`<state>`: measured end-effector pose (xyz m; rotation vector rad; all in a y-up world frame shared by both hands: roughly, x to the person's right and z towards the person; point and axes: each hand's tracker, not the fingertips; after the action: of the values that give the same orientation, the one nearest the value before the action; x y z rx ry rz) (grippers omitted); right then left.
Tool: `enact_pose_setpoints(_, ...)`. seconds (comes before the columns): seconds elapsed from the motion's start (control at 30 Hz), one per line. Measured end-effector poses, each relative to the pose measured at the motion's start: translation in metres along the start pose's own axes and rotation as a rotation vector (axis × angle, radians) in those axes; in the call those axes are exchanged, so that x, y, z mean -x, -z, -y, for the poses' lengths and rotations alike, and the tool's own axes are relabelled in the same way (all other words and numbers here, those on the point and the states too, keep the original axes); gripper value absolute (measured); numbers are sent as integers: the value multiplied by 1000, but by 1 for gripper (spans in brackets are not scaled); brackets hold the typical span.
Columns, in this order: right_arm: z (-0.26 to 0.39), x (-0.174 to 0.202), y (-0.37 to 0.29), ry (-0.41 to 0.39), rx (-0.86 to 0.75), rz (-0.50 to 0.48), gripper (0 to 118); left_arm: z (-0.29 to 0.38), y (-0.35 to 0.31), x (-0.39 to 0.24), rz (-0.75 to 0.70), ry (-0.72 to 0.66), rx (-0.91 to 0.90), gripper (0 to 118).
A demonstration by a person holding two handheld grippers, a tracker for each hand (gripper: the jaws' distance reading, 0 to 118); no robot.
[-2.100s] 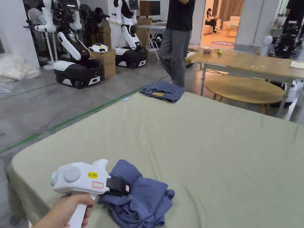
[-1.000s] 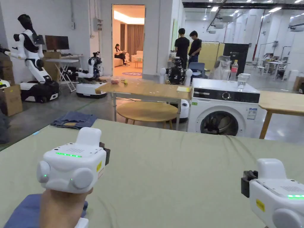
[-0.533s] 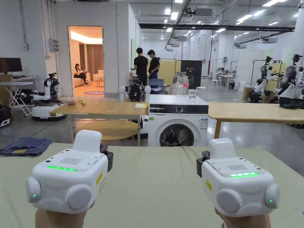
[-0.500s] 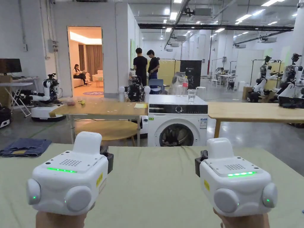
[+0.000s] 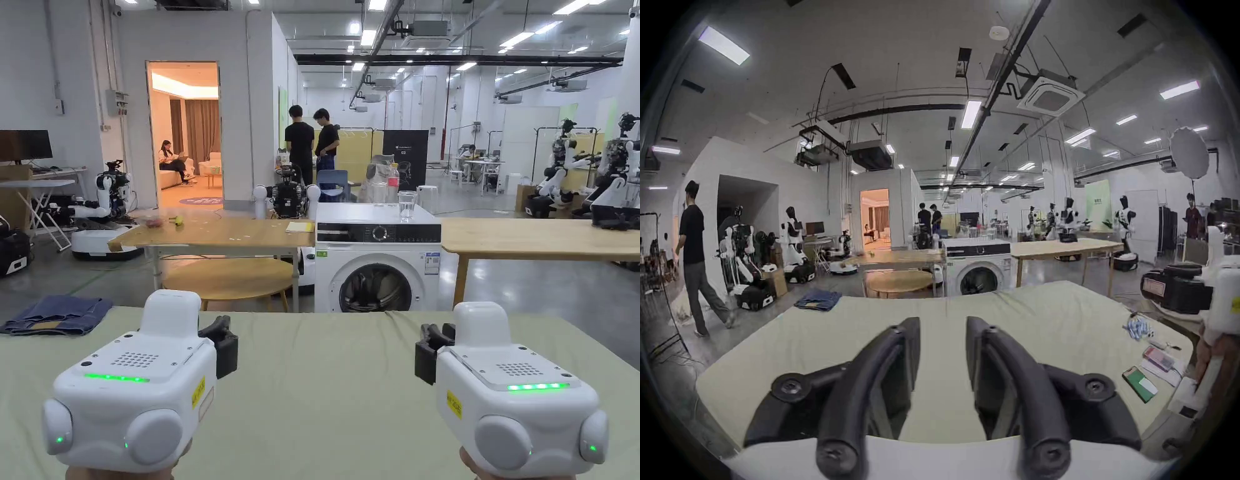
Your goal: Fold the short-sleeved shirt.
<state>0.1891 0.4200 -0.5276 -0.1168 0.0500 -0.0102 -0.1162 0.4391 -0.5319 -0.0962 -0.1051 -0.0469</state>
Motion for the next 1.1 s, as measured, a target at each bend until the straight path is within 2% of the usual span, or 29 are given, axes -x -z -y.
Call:
enact_pose_setpoints(0.07, 2, 1, 2, -16, 9, -18, 42, 0, 0, -1, 4, 2, 0, 52)
enact_pose_setpoints(0.17, 7, 3, 1, -27, 0, -8, 73, 1, 2, -1, 45, -23, -5, 108)
enact_pose_setpoints(0.2, 8, 3, 1, -26, -9, -4, 87, 1, 1, 0, 55, -26, -14, 116)
enact_pose_setpoints(0.27, 8, 4, 2, -14, -20, 17, 98, 2, -1, -2, 42, -22, -31, 117)
enact_pose_setpoints(0.3, 9, 4, 1, -7, -29, 15, 99, 1, 0, -2, 36, -18, -30, 117)
enact_pose_setpoints(0.47, 7, 0, -6, 37, -35, -50, 99, 1, 3, 1, 29, -7, -2, 117)
enact_pose_setpoints(0.57, 1, 4, -7, 50, -19, 3, 99, 2, 3, 2, 29, -10, -8, 117)
enact_pose_setpoints(0.77, -3, 14, -10, 12, -15, 81, 99, 3, 2, -1, 16, -4, 2, 117)
enact_pose_setpoints(1.1, -5, 13, -12, 31, 0, 88, 99, 3, -2, 0, 20, -16, -7, 117)
